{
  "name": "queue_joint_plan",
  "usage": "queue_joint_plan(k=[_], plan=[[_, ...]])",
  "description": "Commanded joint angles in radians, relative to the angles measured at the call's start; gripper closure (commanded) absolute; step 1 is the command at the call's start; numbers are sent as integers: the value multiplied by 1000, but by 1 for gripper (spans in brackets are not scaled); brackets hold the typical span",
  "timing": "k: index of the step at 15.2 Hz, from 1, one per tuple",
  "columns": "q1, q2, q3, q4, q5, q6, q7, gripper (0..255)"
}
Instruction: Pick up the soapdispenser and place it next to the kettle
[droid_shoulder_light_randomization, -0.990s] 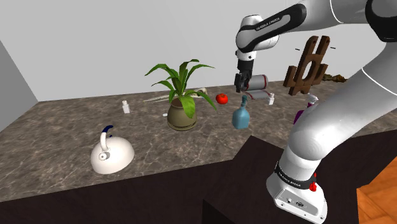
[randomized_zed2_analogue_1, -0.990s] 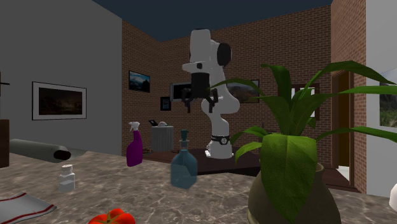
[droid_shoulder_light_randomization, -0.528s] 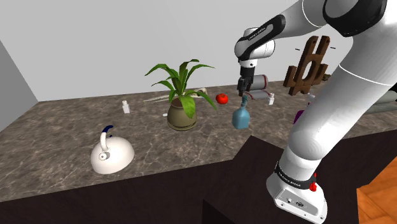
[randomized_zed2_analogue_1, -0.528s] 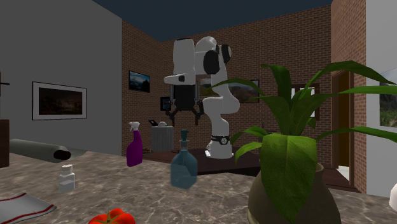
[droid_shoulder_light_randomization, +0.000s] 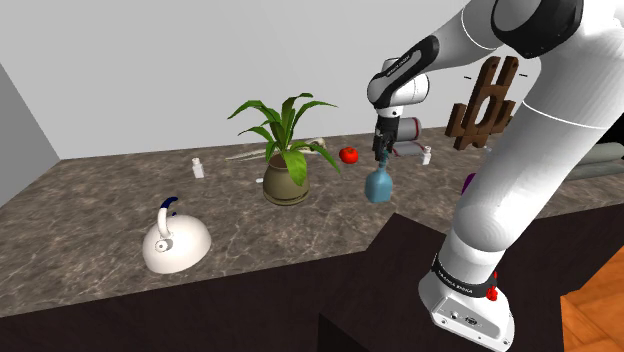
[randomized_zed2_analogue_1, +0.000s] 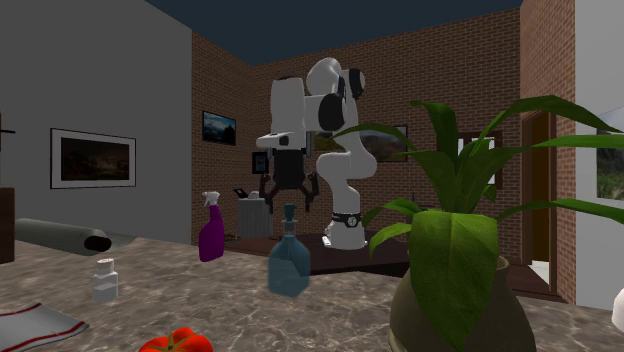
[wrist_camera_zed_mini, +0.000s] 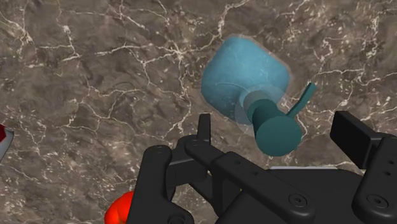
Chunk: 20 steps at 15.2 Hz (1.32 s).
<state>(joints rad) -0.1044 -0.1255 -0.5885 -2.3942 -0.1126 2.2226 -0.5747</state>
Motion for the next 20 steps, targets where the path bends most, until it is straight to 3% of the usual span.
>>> queue_joint_plan(k=[1, 6, 7, 16, 20], plan=[[0, 3, -1, -2, 2, 6, -1, 0], [0, 3, -1, -2, 2, 6, -1, 0], [0, 3, -1, -2, 2, 6, -1, 255], [0, 3, -1, -2, 2, 6, -1, 255], [-2, -34, 7, 23, -17, -53, 13, 255]])
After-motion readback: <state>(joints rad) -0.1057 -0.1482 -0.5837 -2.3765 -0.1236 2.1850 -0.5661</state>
